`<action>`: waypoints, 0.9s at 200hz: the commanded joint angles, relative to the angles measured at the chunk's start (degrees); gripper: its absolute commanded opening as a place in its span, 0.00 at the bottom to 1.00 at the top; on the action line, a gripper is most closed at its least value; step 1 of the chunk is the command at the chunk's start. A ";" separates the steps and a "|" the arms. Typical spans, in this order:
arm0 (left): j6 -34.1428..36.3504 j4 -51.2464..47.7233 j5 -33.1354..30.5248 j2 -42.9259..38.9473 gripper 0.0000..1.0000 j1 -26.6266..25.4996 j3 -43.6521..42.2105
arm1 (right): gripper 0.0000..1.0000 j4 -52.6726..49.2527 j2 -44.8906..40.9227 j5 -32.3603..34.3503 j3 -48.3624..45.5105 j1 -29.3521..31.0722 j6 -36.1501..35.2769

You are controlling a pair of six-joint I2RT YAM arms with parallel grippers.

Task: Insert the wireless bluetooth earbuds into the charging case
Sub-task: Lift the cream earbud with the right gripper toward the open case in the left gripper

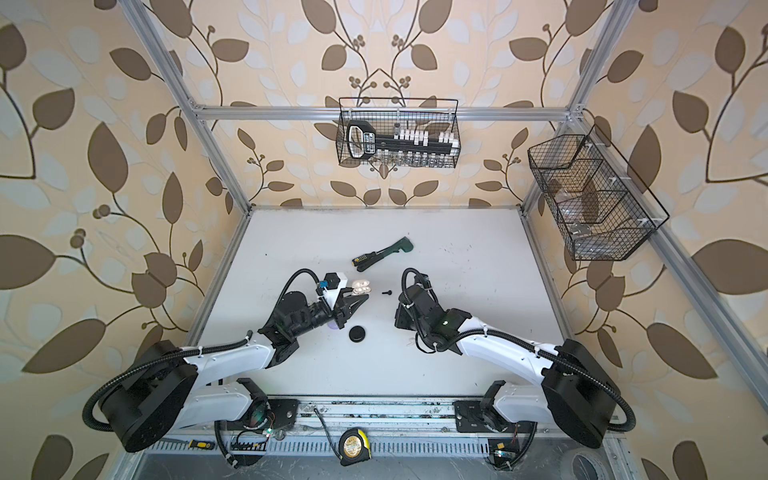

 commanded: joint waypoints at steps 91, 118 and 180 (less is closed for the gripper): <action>3.27 15.15 -1.32 8.95 0.00 -4.39 3.30 | 0.15 0.29 -10.51 5.25 1.14 1.05 1.50; 2.19 18.92 0.29 11.43 0.00 -4.96 3.18 | 0.16 -0.52 -13.38 7.83 2.34 2.33 1.06; -0.05 28.71 2.32 16.87 0.00 -6.57 3.36 | 0.16 2.17 -16.33 10.65 3.40 5.19 -0.46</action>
